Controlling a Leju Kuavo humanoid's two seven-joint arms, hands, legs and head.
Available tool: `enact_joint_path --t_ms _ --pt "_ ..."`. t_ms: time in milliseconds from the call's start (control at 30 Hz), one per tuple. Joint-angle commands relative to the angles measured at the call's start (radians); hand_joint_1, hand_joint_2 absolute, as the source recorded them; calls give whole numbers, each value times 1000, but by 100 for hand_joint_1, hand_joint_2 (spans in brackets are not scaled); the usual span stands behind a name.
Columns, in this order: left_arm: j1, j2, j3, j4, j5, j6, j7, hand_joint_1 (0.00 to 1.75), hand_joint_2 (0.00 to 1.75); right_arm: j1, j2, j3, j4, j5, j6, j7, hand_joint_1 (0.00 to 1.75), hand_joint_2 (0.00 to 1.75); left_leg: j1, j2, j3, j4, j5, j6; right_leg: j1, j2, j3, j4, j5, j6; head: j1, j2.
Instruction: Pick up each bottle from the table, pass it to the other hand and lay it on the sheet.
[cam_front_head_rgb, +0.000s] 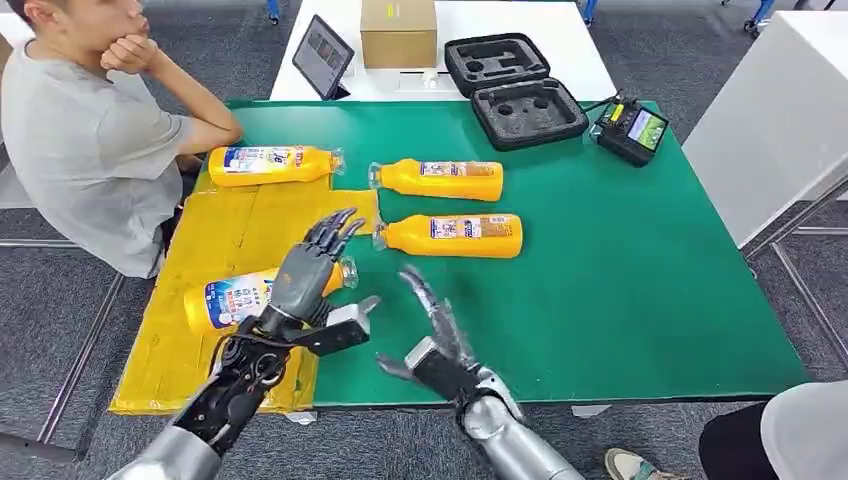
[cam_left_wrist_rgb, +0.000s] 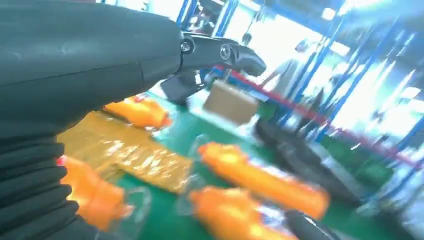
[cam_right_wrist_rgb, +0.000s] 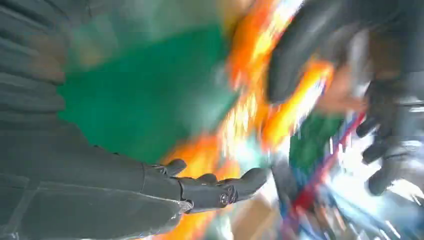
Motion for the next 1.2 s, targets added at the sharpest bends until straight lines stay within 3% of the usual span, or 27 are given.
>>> enact_joint_path --t_ms 33,133,167,200,233,267,367,400,600,767,1200 --pt "19 54 -87 -78 14 2 -6 0 0 -59 -57 89 71 16 -45 1 0 175 0 1 4 -1 -2 -1 0 2 4 -1 -1 -1 0 0" --pt "19 54 -87 -78 14 2 -6 0 0 -59 -57 89 71 16 -45 1 0 175 0 0 4 0 -2 -2 0 1 4 0 -1 -1 0 0" --pt "29 59 -93 -102 62 15 -23 0 0 -90 -47 62 169 132 -178 1 0 175 0 0 3 0 -1 -1 0 1 3 0 -1 -1 0 0" --pt "38 59 -95 -118 84 26 -28 0 0 -88 -43 -28 166 235 -178 1 0 175 0 0 5 0 -2 -2 0 2 4 0 -2 -1 0 0" --pt "55 64 -111 -150 116 72 -31 0 0 -74 -17 -217 145 489 -178 18 0 175 0 0 3 0 -1 -1 0 1 2 -1 0 -1 0 0" --pt "73 66 -122 -190 156 112 -31 0 0 -77 -29 -299 119 608 -178 51 0 175 0 1 5 0 -2 -2 0 2 4 0 -1 -1 0 0" --pt "94 80 -175 -257 283 234 -31 0 0 -130 -59 -446 166 793 -178 94 0 175 -1 -2 2 0 -1 -1 -1 -1 1 0 -1 0 0 0" --pt "104 73 -162 -268 292 234 -31 0 175 -143 -70 -457 182 814 -178 111 0 175 -1 -2 4 0 -2 -1 -1 0 4 1 -2 -1 -1 0" --pt "135 54 -166 -311 388 234 -31 0 175 -317 -159 -501 464 853 -175 144 0 175 -1 -1 4 1 -2 0 -1 1 4 0 -1 0 0 0" --pt "120 22 -166 -348 421 234 -31 0 175 -402 -194 -461 535 883 -126 189 0 175 -3 -3 0 2 1 2 -3 -1 1 1 1 2 0 0" --pt "126 -8 -143 -398 396 234 -31 0 175 -428 -168 -446 525 832 -170 111 0 175 -3 0 2 1 0 1 -2 1 2 0 1 2 0 0"
